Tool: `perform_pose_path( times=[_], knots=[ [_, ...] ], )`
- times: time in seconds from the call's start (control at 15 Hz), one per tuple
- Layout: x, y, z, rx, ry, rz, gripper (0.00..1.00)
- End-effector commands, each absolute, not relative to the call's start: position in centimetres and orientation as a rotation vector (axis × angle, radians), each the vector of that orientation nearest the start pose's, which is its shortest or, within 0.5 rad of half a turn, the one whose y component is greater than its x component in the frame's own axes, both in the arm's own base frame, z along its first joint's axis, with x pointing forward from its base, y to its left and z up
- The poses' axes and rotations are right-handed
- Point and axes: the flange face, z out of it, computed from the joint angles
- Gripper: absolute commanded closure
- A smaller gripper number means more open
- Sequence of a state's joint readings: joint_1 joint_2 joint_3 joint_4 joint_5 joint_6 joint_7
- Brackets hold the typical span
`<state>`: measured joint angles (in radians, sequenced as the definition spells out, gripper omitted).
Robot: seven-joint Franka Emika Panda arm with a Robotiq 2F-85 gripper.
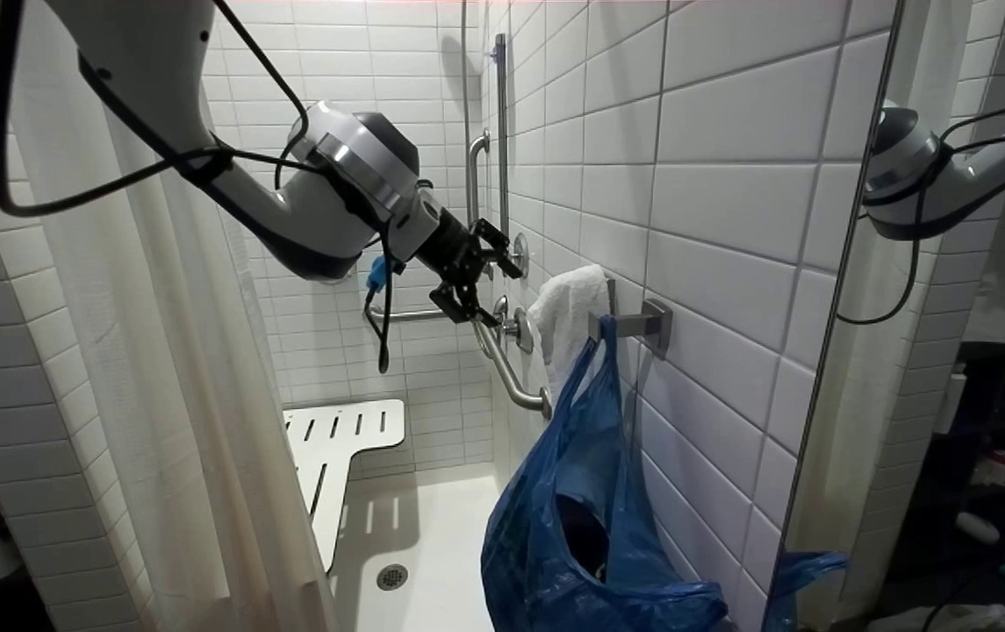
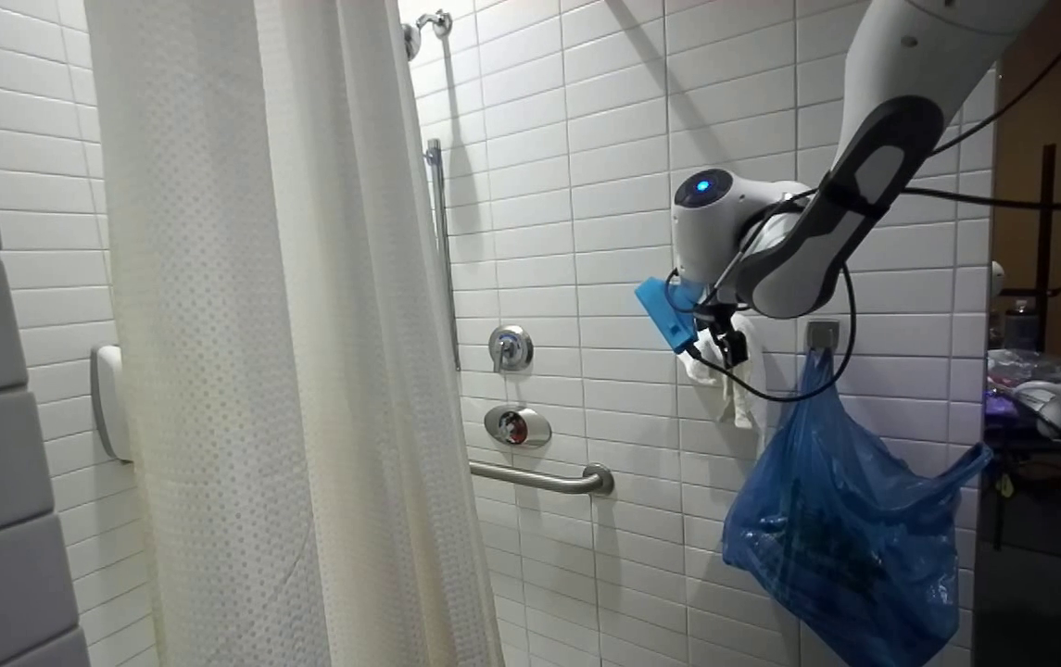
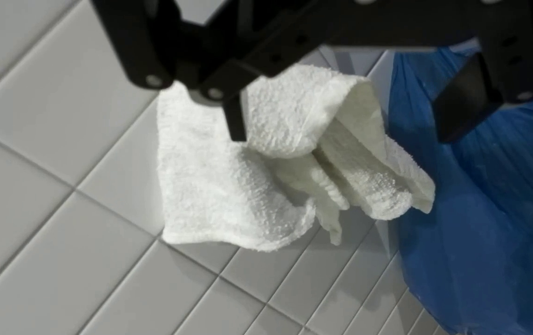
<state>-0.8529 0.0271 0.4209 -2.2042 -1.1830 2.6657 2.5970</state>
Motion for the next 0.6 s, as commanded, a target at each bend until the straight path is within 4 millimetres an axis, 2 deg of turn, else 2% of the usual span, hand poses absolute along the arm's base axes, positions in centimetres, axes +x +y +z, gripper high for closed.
perform_pose_path(
  times=[0.0,0.33,0.53],
  knots=[
    [52.7,-22.2,39.5,-1.445,2.537,-1.224,0.00],
    [53.6,-25.0,39.7,-1.349,2.609,-1.233,0.00],
    [54.5,-26.0,41.2,-1.286,2.634,-1.257,0.00]
  ],
)
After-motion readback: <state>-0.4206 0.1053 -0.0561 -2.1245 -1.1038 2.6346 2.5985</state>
